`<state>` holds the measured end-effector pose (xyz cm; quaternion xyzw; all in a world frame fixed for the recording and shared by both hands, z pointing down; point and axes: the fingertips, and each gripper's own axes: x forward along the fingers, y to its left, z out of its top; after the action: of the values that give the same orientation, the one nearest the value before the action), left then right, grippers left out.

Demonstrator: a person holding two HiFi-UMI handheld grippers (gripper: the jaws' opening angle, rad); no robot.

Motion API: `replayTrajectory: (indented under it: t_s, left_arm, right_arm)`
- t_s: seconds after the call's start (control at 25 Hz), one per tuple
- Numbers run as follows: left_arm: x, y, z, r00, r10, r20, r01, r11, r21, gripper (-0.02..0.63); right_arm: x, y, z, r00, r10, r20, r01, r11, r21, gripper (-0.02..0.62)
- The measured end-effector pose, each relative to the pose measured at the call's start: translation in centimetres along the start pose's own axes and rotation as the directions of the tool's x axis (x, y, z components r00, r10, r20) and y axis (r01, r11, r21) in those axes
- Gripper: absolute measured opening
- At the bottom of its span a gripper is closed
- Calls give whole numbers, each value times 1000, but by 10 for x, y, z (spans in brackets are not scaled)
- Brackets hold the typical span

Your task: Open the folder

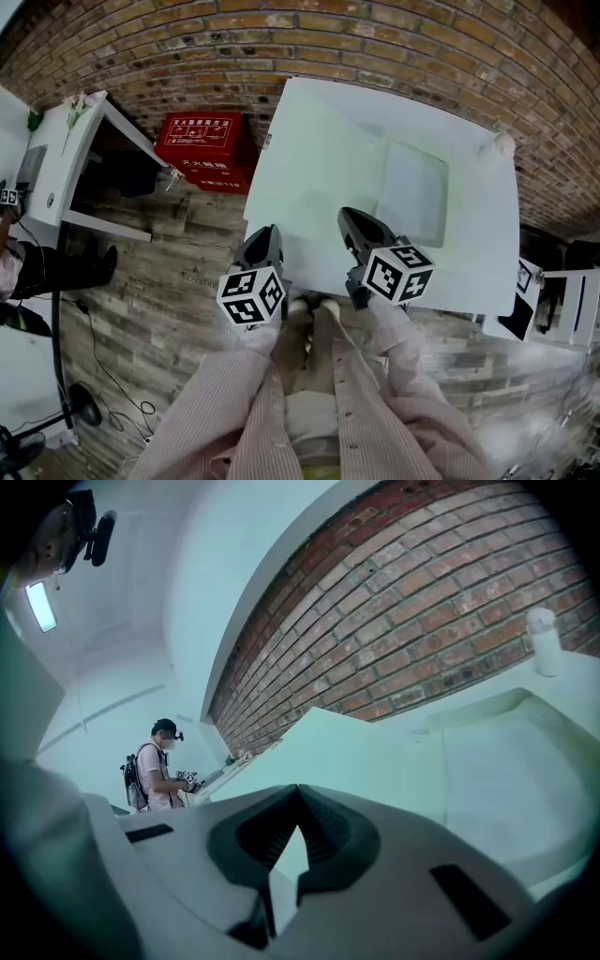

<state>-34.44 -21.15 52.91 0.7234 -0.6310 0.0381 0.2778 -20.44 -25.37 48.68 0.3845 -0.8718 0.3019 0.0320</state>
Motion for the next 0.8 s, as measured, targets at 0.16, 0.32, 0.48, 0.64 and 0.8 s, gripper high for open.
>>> replayTrajectory:
  t_s: [0.16, 0.32, 0.48, 0.64, 0.8]
  left_arm:
    - [4, 7, -4, 999, 38, -10, -38, 998, -53, 11]
    - [7, 14, -9, 997, 70, -23, -72, 993, -95, 14]
    - [10, 22, -17, 994, 101, -41, -106, 986, -128, 18]
    - [12, 28, -26, 989, 134, -65, -142, 981, -131, 27]
    - [15, 33, -34, 982, 162, -97, -175, 974, -144, 35]
  right_arm:
    - [5, 1, 0, 1000, 16, -11, -16, 1000, 7, 5]
    - [9, 4, -2, 999, 27, -20, -27, 1000, 9, 5]
    - [13, 7, -4, 999, 38, -26, -38, 999, 13, 5]
    - [14, 10, -7, 998, 49, -30, -49, 999, 17, 5]
    - [15, 11, -9, 998, 55, -33, -54, 998, 22, 5]
